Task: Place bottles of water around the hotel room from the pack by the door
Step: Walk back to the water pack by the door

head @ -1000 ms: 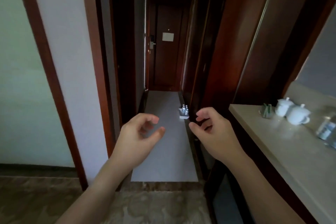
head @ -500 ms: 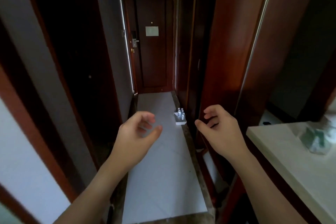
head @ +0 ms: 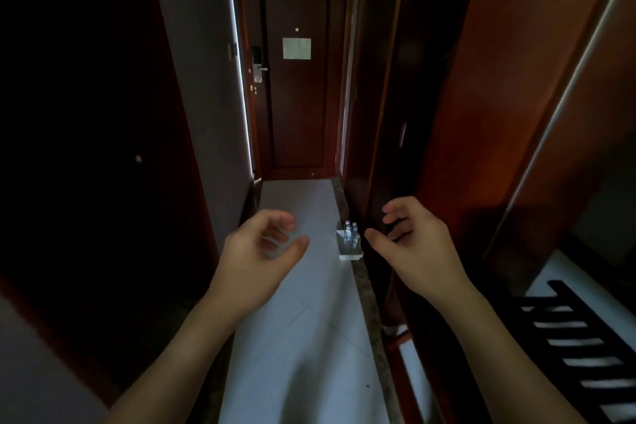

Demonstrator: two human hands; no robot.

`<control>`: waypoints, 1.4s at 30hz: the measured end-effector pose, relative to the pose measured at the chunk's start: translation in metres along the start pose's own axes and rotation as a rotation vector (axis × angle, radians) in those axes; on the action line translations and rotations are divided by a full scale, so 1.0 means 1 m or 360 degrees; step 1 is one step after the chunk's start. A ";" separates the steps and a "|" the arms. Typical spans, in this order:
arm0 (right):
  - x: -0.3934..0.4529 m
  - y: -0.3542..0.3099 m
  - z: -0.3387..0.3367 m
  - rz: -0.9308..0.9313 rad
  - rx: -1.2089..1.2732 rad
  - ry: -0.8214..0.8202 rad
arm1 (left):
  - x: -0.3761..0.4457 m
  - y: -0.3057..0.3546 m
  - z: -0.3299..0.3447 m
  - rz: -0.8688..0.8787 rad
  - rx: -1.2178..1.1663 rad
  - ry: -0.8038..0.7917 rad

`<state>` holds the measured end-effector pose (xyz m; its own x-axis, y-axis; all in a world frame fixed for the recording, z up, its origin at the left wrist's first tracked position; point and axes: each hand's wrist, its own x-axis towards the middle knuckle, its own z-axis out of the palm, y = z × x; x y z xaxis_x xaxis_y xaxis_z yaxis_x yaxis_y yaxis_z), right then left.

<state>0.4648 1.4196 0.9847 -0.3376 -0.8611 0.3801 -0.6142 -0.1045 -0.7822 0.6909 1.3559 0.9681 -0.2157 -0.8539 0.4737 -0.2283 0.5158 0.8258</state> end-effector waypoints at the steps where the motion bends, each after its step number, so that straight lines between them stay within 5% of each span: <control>1: 0.024 0.009 0.012 0.0000 -0.0009 -0.0006 | 0.025 -0.017 0.004 0.0007 -0.0018 0.0007; 18: 0.409 0.111 0.135 0.0085 -0.0081 0.0043 | 0.416 -0.212 0.095 -0.0015 -0.0143 -0.0162; 27: 0.616 0.186 0.199 -0.0034 0.0048 -0.0048 | 0.592 -0.302 0.150 -0.0079 -0.0070 0.0014; 42: 0.904 0.254 0.335 -0.0097 0.0039 -0.0215 | 0.848 -0.456 0.146 -0.0141 0.0140 0.0132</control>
<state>0.2426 0.4475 0.9645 -0.2003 -0.9118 0.3584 -0.6126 -0.1690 -0.7722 0.4738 0.4071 0.9489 -0.1127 -0.8974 0.4266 -0.3258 0.4389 0.8374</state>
